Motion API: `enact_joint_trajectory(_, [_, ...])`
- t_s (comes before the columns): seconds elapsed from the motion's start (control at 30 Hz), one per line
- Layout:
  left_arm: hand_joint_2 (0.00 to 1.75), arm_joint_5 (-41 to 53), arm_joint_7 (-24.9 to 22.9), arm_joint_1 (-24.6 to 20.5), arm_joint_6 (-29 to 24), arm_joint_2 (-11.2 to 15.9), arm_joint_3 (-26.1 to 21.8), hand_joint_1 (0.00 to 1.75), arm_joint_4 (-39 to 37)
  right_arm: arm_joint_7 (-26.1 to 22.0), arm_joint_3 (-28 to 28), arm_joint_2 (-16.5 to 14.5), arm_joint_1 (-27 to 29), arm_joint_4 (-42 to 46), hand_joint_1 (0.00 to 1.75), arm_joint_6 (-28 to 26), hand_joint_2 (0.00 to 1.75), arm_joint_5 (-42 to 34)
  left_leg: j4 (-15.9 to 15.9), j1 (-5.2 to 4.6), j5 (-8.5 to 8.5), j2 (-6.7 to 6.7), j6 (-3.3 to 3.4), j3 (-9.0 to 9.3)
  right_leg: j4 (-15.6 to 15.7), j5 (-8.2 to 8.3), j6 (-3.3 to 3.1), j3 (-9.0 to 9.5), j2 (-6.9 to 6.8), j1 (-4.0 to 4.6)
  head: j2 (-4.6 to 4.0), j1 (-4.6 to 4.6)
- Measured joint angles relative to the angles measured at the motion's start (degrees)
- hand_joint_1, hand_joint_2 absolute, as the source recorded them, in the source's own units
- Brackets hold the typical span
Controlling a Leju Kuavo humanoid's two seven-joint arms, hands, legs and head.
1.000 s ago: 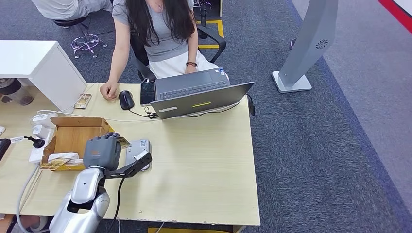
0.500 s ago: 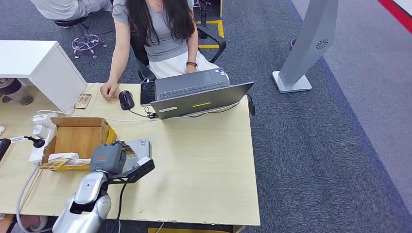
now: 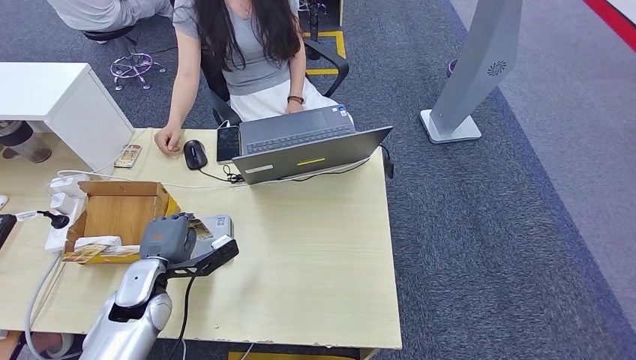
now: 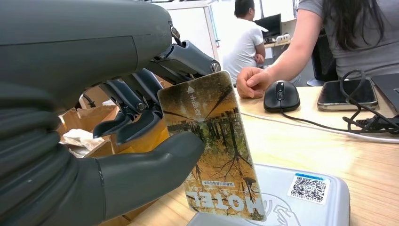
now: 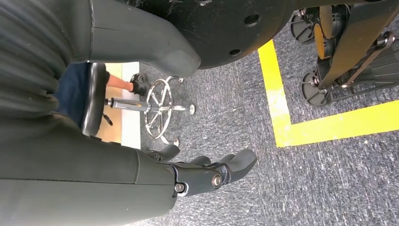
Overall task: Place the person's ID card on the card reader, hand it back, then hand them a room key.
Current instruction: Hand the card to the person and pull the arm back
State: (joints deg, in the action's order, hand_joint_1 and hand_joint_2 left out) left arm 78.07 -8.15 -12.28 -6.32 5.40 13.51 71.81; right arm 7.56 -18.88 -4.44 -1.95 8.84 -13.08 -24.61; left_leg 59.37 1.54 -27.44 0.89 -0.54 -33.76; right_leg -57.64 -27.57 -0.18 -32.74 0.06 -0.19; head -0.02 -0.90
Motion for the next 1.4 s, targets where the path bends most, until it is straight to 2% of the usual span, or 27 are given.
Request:
enact_joint_trajectory(0.27, [1.75, -0.28, 0.08, -0.26, -0.47, 0.0, 0.0, 1.75, -0.4, 0.0, -0.08, 0.0, -0.01, -0.01, 0.0, 0.01, 1.75, 0.02, 0.0, 0.0, -0.01, 0.0, -0.01, 0.0, 0.0, -0.01, 0.0, -0.01, 0.0, 0.0, 0.0, 0.0])
enact_joint_trajectory(0.43, [1.75, -1.53, 1.09, -2.43, -7.95, 0.04, -0.03, 1.75, -0.05, -0.03, -0.26, 0.07, -0.03, -0.01, 0.0, 0.13, 1.75, 0.58, 0.01, 0.0, 0.02, -0.06, 0.0, -0.02, 0.0, 0.01, 0.0, -0.02, -0.06, 0.0, 0.0, 0.0])
enact_joint_trajectory(0.6, [1.75, -2.87, 5.13, -10.6, -17.08, 1.32, -1.58, 1.75, 0.39, 0.0, -1.5, 0.38, -0.19, -0.02, 0.0, 0.91, 1.75, 2.4, 0.02, 0.01, 0.08, -0.12, -0.04, -0.02, -0.02, 0.07, -0.02, 0.01, -0.1, 0.01, 0.0, 0.0])
enact_joint_trajectory(0.7, [1.75, -0.89, 6.1, -17.79, -19.32, 2.75, -3.41, 1.75, -1.72, 0.19, -2.54, 0.56, -0.41, -0.03, 0.0, 1.26, 1.75, 3.37, 0.02, 0.02, 0.13, -0.14, -0.06, -0.02, -0.02, 0.09, -0.02, 0.01, -0.1, 0.02, 0.0, 0.0])
enact_joint_trajectory(0.83, [1.75, 4.73, 5.53, -31.78, -20.7, 5.97, -5.52, 1.75, -13.95, 0.81, -4.07, 0.77, -0.87, -0.07, 0.0, 1.78, 1.75, 4.5, 0.01, 0.07, 0.22, -0.06, -0.13, -0.02, -0.06, 0.18, -0.13, -0.03, -0.01, 0.06, 0.0, 0.0])
enact_joint_trajectory(0.93, [1.75, 5.84, 5.91, -38.7, -22.3, 7.41, -6.59, 1.75, -21.47, 1.02, -4.64, 0.86, -1.0, -0.07, 0.0, 2.0, 1.75, 4.69, 0.01, 0.06, 0.23, 0.03, -0.14, 0.01, -0.07, 0.2, -0.15, -0.05, 0.07, 0.06, 0.0, -0.01])
enact_joint_trajectory(1.13, [1.75, 6.69, 5.57, -42.58, -23.07, 8.04, -6.91, 1.75, -28.5, 1.03, -5.43, 0.9, -1.21, -0.07, 0.0, 2.02, 1.75, 4.77, 0.01, 0.06, 0.22, -0.06, -0.14, -0.05, -0.07, 0.18, -0.14, -0.05, 0.0, 0.06, 0.0, 0.01])
enact_joint_trajectory(1.4, [1.75, 7.61, 4.04, -45.62, -21.4, 8.45, -6.97, 1.75, -32.65, 1.84, -5.8, 0.96, -1.34, -0.09, 0.0, 2.0, 1.75, 4.81, 0.01, 0.06, 0.22, -0.07, -0.14, -0.05, -0.06, 0.18, -0.14, -0.07, 0.0, 0.05, 0.0, 0.01])
